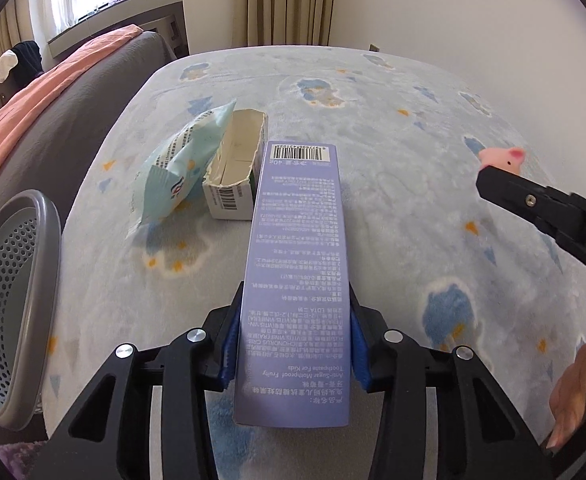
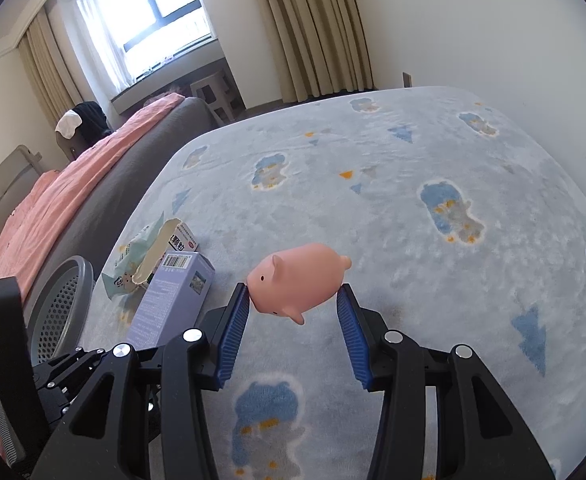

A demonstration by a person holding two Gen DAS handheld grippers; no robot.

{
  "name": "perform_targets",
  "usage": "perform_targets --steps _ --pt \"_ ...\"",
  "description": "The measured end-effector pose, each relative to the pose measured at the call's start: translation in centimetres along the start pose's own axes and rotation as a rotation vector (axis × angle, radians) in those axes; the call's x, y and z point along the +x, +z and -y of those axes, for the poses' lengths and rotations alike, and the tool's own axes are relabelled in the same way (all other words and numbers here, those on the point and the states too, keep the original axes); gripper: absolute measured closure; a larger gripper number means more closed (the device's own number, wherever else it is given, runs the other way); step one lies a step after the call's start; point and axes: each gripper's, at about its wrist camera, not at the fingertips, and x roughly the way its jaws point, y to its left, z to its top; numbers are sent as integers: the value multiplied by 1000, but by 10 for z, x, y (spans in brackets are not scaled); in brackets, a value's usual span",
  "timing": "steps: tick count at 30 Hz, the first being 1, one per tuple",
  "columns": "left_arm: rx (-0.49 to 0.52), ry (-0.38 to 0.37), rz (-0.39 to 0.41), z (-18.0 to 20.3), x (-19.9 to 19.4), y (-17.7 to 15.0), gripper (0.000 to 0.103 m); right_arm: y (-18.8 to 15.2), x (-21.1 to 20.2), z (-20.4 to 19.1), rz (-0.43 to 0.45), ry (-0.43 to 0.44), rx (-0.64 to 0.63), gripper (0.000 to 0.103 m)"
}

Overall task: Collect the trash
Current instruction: 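Carry the lavender box and pink pig over the grey basket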

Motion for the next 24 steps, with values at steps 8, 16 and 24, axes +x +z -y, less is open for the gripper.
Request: perform_targets --steps 8,16,24 --pt "-6 23 96 -18 -53 -19 60 -4 2 -12 -4 -10 -29 58" --pt "-86 84 183 -75 -99 -27 60 -6 -1 -49 -5 36 -69 58" --pt "-171 170 221 -144 -122 -38 60 -11 1 -111 1 76 -158 58"
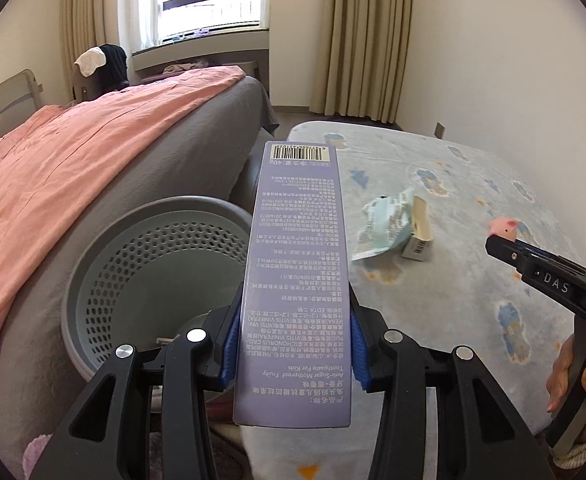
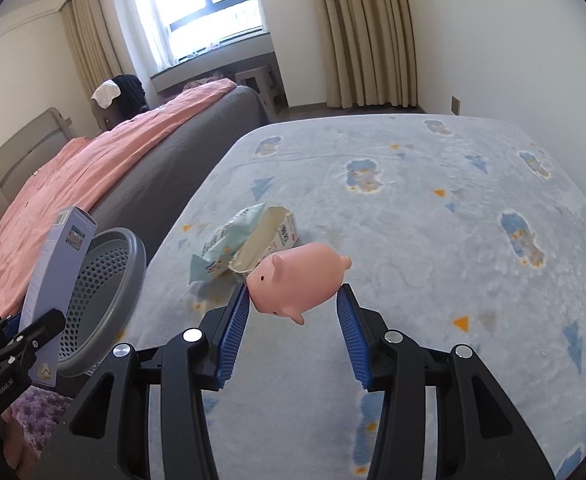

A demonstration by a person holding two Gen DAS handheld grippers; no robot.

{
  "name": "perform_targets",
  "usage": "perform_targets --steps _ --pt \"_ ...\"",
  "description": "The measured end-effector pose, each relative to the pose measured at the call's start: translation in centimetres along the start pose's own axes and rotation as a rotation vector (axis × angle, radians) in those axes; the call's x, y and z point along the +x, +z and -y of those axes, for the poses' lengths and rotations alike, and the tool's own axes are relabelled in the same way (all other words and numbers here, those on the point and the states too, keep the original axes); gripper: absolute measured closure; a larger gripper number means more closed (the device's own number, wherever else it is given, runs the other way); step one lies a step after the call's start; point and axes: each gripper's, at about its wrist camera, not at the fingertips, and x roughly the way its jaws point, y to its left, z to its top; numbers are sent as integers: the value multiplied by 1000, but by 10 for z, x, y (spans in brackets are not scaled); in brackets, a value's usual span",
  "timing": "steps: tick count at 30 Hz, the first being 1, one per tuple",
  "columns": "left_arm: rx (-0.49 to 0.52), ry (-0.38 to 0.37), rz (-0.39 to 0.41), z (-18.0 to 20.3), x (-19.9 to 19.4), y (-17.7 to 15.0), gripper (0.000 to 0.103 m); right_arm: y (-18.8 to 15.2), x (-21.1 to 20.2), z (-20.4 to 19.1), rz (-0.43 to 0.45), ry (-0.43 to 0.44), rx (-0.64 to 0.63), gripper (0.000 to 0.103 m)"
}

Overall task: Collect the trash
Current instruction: 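Carry the lavender box and pink pig over the grey basket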

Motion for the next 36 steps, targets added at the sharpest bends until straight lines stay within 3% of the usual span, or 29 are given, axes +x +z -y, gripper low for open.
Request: perform_targets --steps 19,36 --pt "-135 122 1 -126 27 15 60 21 59 -137 -52 168 -144 58" --pt "-198 128 -63 -153 59 5 60 19 105 -187 -110 249 -220 58"
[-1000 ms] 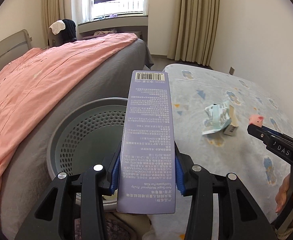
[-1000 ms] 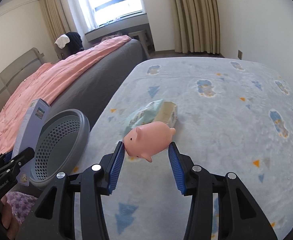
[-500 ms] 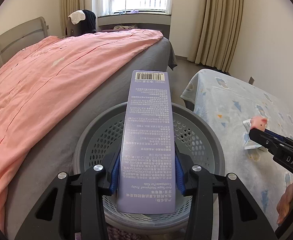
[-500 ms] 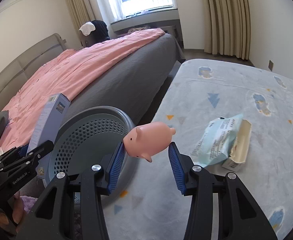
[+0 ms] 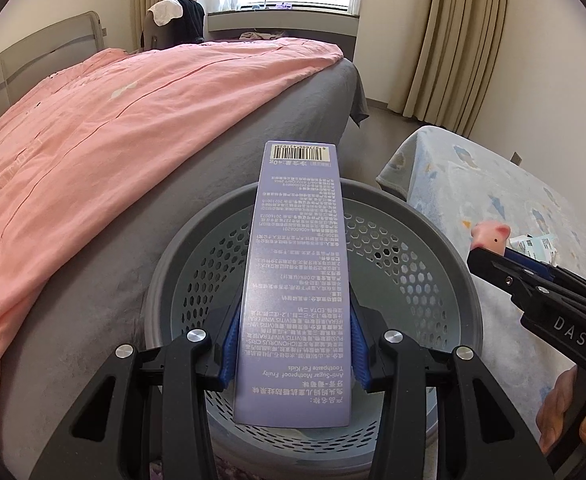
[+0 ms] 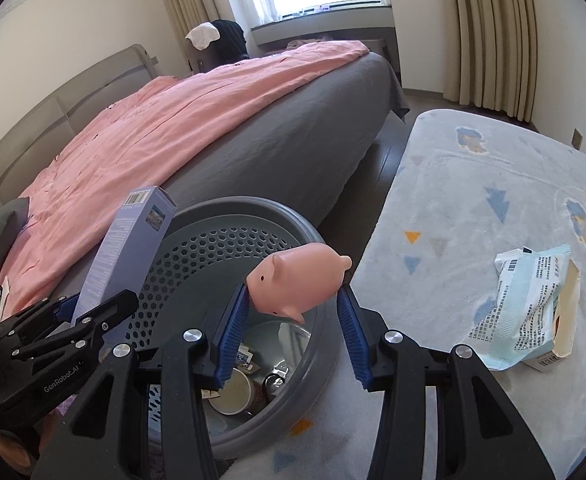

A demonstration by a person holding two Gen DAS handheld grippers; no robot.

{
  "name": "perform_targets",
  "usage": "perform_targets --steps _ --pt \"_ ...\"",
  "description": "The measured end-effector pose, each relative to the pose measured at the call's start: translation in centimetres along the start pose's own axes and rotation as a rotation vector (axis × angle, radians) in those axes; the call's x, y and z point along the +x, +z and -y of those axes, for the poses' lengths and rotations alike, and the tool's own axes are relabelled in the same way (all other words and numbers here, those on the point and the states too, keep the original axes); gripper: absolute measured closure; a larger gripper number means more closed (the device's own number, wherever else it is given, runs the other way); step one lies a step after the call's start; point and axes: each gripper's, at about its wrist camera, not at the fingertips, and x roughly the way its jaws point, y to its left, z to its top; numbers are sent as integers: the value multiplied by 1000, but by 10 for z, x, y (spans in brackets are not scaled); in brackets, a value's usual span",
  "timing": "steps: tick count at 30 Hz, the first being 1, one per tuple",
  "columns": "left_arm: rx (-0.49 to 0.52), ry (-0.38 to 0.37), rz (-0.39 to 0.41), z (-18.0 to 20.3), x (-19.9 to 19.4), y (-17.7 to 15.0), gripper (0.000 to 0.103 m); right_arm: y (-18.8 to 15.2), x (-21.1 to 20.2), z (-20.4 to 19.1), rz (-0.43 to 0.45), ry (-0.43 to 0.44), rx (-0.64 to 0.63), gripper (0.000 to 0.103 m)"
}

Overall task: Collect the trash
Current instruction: 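Carry the lavender box and pink pig over the grey basket, then open both grippers to drop the lavender box and pig into the basket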

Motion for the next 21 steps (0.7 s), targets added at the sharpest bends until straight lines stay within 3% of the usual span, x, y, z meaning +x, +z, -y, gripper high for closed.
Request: perform_targets --steps 13,21 --pt "-31 -2 0 -6 -2 -4 60 2 9 -20 -5 31 -21 56" --pt "-49 8 19 -12 -8 -5 45 0 4 -21 -4 13 -15 47"
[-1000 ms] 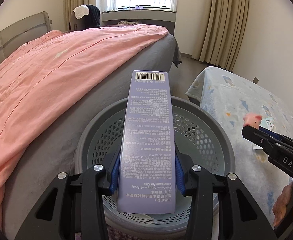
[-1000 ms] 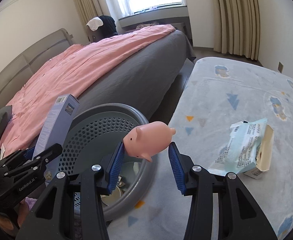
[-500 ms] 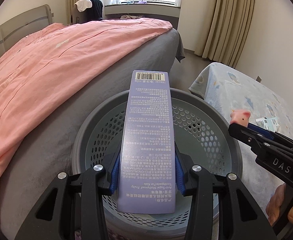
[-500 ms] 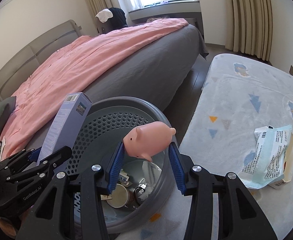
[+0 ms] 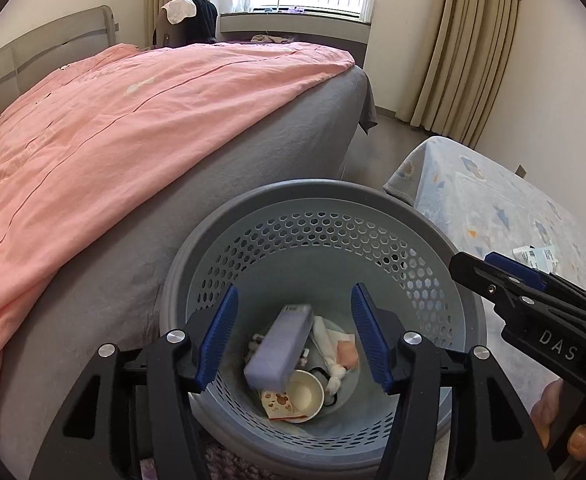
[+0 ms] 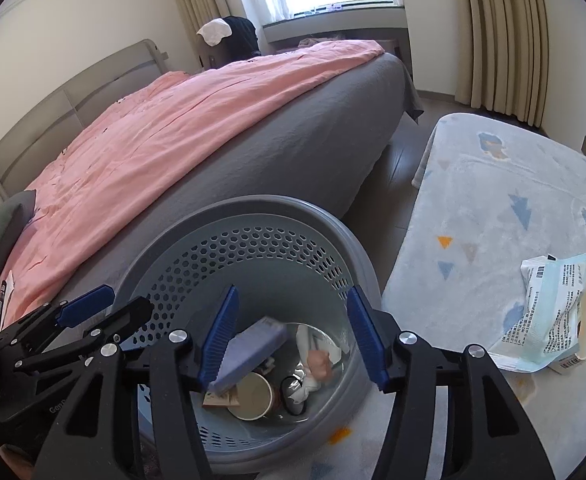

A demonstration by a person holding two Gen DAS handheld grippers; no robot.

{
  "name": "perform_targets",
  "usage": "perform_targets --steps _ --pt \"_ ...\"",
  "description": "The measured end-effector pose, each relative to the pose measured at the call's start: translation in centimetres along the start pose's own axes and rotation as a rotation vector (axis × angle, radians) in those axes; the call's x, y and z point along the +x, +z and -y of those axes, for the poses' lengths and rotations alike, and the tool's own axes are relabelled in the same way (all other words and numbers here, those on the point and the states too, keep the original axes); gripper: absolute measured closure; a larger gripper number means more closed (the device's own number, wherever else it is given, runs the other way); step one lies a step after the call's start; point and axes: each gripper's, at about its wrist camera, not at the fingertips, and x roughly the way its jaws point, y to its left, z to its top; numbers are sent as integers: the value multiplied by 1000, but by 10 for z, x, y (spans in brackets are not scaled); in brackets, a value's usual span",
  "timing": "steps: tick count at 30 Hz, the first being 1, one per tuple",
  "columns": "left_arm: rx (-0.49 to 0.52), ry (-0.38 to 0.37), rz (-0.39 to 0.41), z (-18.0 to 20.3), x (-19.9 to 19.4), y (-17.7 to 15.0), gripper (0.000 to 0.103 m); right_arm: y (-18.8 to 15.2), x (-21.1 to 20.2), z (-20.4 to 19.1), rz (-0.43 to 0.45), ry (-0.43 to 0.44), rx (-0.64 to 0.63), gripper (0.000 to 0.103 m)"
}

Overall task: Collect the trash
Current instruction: 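Open both grippers to drop the lavender box and pig into the basket, then move both open tools back toward the tissue pack and white box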

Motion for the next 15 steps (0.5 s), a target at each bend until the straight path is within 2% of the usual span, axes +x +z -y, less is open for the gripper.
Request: perform_targets --steps 15 --pt "-6 31 11 -4 -2 -1 43 -8 -2 2 -8 -22 19 46"
